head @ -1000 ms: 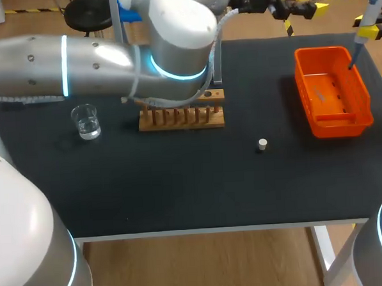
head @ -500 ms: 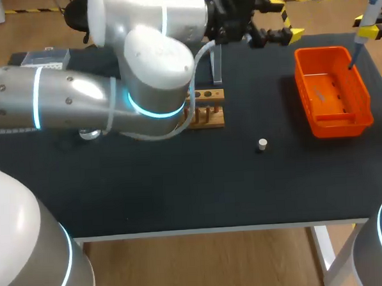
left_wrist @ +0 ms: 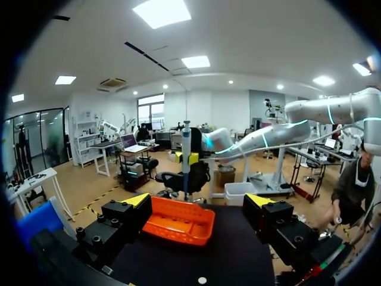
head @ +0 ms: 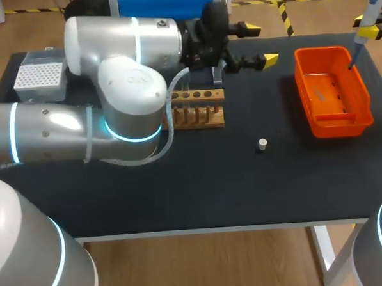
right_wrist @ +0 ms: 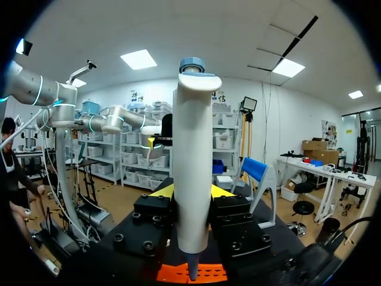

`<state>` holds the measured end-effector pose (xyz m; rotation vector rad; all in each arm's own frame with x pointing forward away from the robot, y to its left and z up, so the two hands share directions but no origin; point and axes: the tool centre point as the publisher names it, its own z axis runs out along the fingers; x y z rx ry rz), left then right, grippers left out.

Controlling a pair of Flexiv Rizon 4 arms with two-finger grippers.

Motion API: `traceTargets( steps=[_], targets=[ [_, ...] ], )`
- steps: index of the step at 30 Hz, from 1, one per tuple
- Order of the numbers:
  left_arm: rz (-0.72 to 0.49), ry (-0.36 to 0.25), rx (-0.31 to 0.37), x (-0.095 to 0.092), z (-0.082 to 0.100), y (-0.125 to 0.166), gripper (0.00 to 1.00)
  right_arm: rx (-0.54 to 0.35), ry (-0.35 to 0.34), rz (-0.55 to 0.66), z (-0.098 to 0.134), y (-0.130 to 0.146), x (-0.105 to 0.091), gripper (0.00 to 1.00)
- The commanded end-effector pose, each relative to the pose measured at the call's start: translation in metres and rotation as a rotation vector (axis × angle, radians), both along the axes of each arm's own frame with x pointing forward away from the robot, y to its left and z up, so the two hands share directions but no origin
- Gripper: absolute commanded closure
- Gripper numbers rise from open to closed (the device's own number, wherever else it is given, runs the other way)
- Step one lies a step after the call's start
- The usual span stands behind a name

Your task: Invert the test tube, pick up the pipette, mount the tip to pipette, aspirate from beaker and dispense into the tube, eject the tip, return the pipette, and cap with the stopper.

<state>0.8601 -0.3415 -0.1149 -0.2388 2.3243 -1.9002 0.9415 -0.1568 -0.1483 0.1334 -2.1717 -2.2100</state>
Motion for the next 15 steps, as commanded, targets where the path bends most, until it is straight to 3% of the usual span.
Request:
traceTargets(
  steps=[1,15],
  targets=[
    [-0.046,-0.028,-0.179,0.005,-0.006,0.022,0.00,-0.003,0.000,0.001,0.001,-0.001,0.000,1.00],
    [-0.056,-0.040,-0.150,0.017,-0.014,0.050,0.00,-0.003,0.000,0.001,0.001,-0.001,0.000,1.00]
  ],
)
